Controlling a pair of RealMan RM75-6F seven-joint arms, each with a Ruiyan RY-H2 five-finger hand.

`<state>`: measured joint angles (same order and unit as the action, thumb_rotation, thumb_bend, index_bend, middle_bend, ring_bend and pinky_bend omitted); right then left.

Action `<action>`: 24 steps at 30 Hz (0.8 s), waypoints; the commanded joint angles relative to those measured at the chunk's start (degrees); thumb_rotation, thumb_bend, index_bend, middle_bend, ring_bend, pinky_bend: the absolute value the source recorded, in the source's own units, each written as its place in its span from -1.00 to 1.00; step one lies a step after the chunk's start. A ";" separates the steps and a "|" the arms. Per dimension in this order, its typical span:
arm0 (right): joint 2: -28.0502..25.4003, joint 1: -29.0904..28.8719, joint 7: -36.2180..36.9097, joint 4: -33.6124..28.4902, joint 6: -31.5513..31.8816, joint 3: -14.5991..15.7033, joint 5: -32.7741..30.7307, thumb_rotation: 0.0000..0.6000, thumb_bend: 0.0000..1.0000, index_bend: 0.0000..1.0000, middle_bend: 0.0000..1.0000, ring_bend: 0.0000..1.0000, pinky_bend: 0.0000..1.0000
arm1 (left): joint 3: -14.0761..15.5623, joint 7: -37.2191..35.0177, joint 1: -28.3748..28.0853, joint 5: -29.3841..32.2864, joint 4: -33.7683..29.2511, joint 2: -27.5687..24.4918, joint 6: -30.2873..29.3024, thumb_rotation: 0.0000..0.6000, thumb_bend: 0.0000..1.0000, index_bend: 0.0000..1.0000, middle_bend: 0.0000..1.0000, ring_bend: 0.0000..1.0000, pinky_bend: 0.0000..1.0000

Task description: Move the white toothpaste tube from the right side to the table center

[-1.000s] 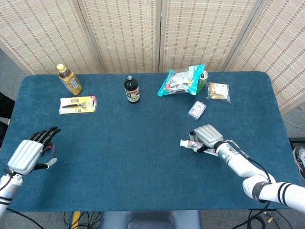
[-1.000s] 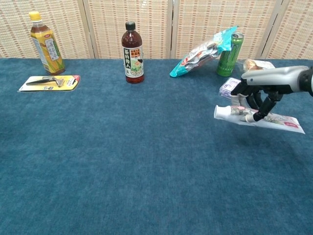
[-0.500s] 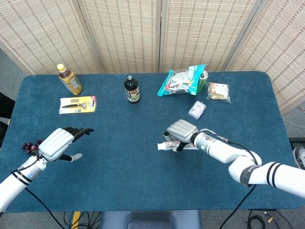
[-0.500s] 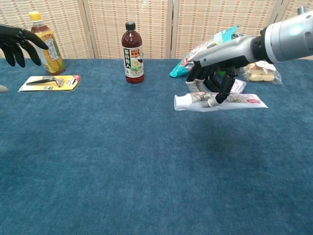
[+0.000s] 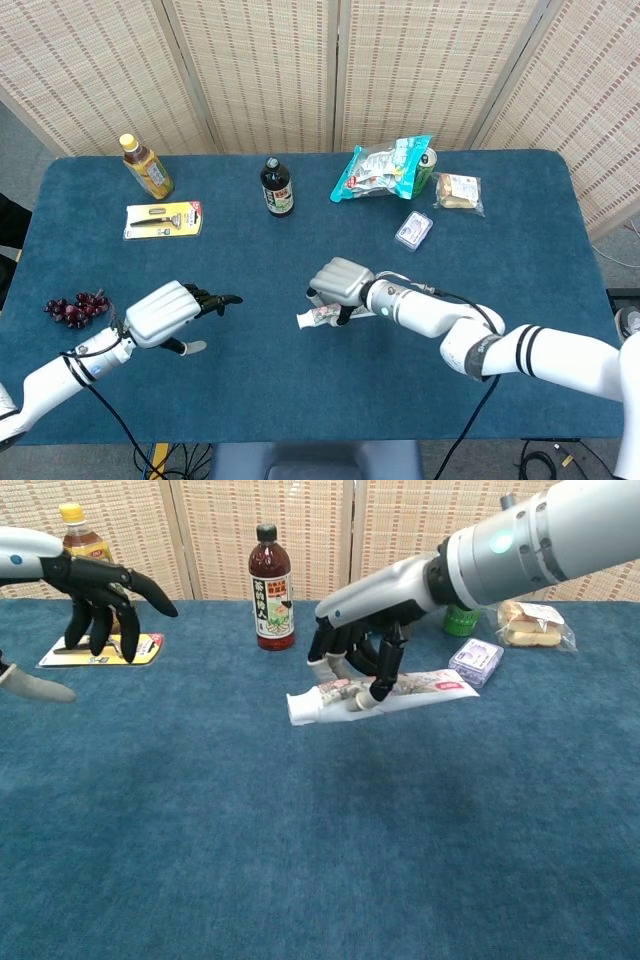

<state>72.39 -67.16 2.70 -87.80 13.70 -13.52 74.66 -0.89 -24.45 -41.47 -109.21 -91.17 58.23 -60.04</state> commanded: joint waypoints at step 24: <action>2.99 -5.60 -0.98 0.83 3.57 2.33 -5.12 1.00 1.00 0.45 0.35 0.22 0.07 | 2.69 9.36 -8.91 -0.59 -0.12 5.11 7.61 1.00 -0.60 -0.70 0.07 0.15 0.35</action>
<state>75.34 -72.70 1.73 -87.00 17.22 -11.24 69.60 1.75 -15.18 -50.27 -109.91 -91.28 63.24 -52.52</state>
